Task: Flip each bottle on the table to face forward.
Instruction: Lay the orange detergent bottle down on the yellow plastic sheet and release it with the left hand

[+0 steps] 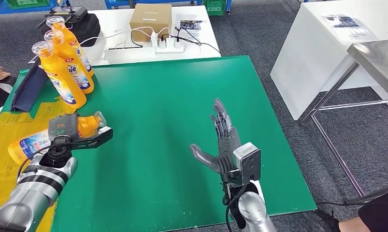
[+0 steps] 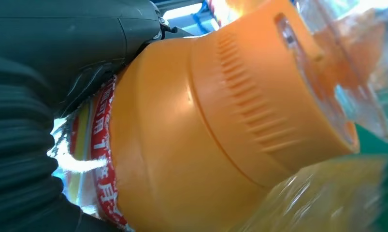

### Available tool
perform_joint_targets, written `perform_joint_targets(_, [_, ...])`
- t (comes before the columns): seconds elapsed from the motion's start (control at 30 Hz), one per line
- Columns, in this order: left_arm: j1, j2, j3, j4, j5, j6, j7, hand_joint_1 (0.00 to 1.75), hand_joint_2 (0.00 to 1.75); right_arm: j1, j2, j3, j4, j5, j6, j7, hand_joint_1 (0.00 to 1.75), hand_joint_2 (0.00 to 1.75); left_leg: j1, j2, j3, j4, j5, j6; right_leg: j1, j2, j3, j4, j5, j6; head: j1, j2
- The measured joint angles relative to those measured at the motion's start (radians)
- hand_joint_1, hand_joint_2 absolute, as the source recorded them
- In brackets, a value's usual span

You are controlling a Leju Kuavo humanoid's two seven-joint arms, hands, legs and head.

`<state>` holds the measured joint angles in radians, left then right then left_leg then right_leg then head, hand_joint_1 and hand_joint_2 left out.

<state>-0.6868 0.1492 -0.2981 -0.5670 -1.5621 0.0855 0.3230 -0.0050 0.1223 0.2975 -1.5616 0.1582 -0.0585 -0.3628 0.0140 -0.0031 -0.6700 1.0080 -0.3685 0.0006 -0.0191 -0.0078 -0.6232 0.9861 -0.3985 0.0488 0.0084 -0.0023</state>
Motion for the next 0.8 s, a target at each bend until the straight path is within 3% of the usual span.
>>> perform_joint_targets(0.23, [-0.019,0.005,0.003,0.137,0.028,0.027,-0.027,0.00,1.75,0.000,-0.003,-0.001,0.026,-0.017,-0.020,-0.006,0.00,1.75,0.000,0.000,-0.001,0.000,0.000,0.000,0.000,0.000,-0.001,0.000,-0.001,0.000,0.000,0.000])
perform_joint_targets(0.53, [-0.034,0.004,0.013,0.180,0.057,0.050,-0.065,0.00,1.75,0.003,-0.004,-0.002,0.038,-0.017,-0.033,-0.005,0.00,1.75,0.000,0.000,-0.001,0.000,0.000,0.000,0.000,0.000,-0.001,0.000,0.000,0.000,0.000,0.000])
perform_joint_targets(0.7, [-0.015,-0.004,0.034,0.182,0.075,0.166,-0.103,0.00,1.75,0.010,-0.008,-0.004,0.039,-0.011,-0.046,0.007,0.00,1.75,0.000,0.000,-0.001,0.000,0.000,0.000,0.000,0.000,-0.001,0.000,0.000,0.000,0.000,0.000])
perform_joint_targets(0.8, [0.011,-0.013,0.046,0.162,0.086,0.325,-0.141,0.00,1.75,0.022,-0.009,-0.006,0.038,0.011,-0.065,0.016,0.00,1.75,0.000,0.000,-0.002,0.000,0.000,0.000,-0.001,0.000,-0.002,0.000,0.000,0.000,0.000,0.000])
